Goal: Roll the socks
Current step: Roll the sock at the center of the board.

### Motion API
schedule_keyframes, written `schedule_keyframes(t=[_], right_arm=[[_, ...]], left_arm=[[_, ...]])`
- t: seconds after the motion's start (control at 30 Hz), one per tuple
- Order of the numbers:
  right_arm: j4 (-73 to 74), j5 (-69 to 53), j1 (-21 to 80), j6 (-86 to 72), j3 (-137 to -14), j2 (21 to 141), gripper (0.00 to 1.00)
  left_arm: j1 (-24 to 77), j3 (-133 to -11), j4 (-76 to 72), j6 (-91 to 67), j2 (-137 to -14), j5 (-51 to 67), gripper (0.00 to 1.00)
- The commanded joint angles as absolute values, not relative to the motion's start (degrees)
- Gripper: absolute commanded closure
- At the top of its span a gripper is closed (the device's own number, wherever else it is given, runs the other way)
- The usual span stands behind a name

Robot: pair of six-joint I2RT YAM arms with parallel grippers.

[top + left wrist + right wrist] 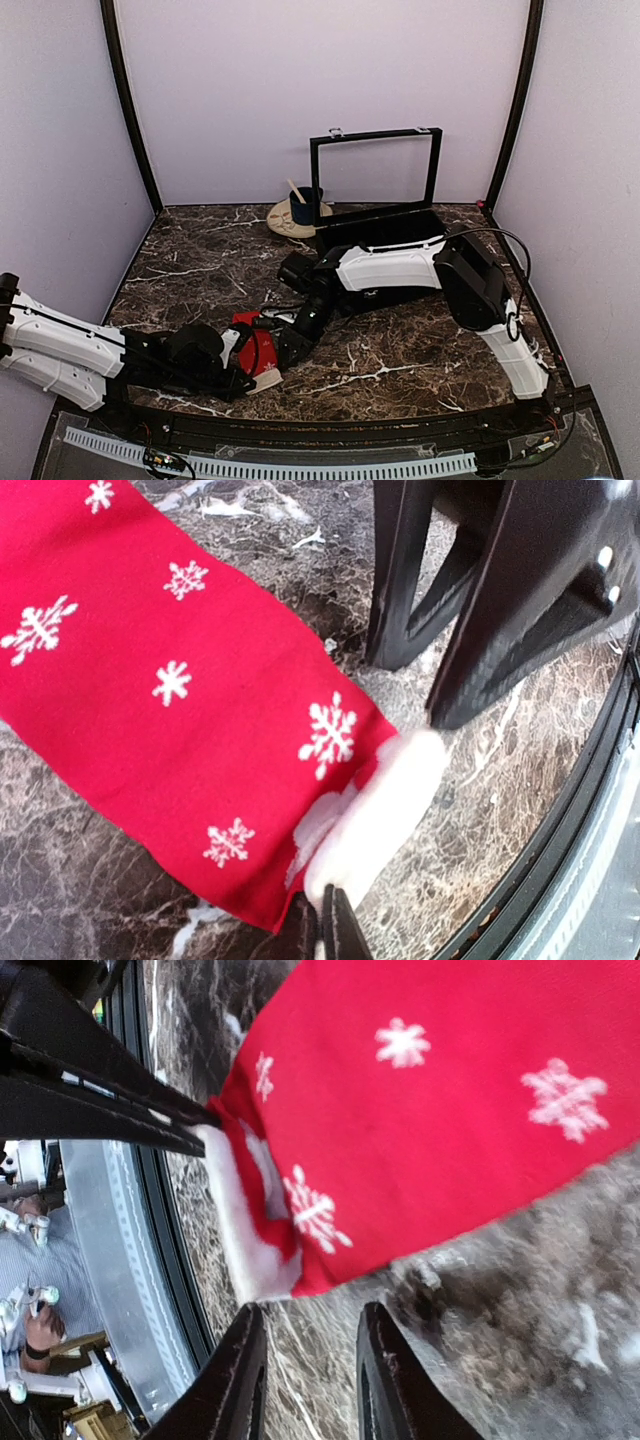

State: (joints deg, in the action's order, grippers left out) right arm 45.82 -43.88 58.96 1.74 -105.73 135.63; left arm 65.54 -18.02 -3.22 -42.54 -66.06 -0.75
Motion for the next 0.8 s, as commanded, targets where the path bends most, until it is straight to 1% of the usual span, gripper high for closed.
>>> schedule_keyframes(t=[0.0, 0.3, 0.43, 0.57, 0.77], right_arm=[[39.68, -42.16, 58.27, -0.53, -102.34, 130.22, 0.71], [24.98, -27.50, 58.27, -1.95, -84.96, 117.40, 0.71], [18.00, -20.97, 58.57, -1.24, -76.54, 111.82, 0.71], [11.28, -12.96, 61.09, 2.23, -68.70, 106.31, 0.71], [7.25, -2.81, 67.74, 10.19, -64.68, 104.31, 0.71]], left_arm=[[65.53, -19.45, -0.26, -42.60, -69.18, -0.76, 1.00], [62.88, -21.70, -0.05, -41.75, -71.42, 2.27, 1.00], [60.00, -21.28, -0.27, -41.63, -70.88, 6.28, 1.00], [57.22, -21.55, 0.04, -40.53, -70.66, 9.55, 1.00], [55.58, -23.15, 0.87, -38.04, -73.04, 14.59, 1.00]])
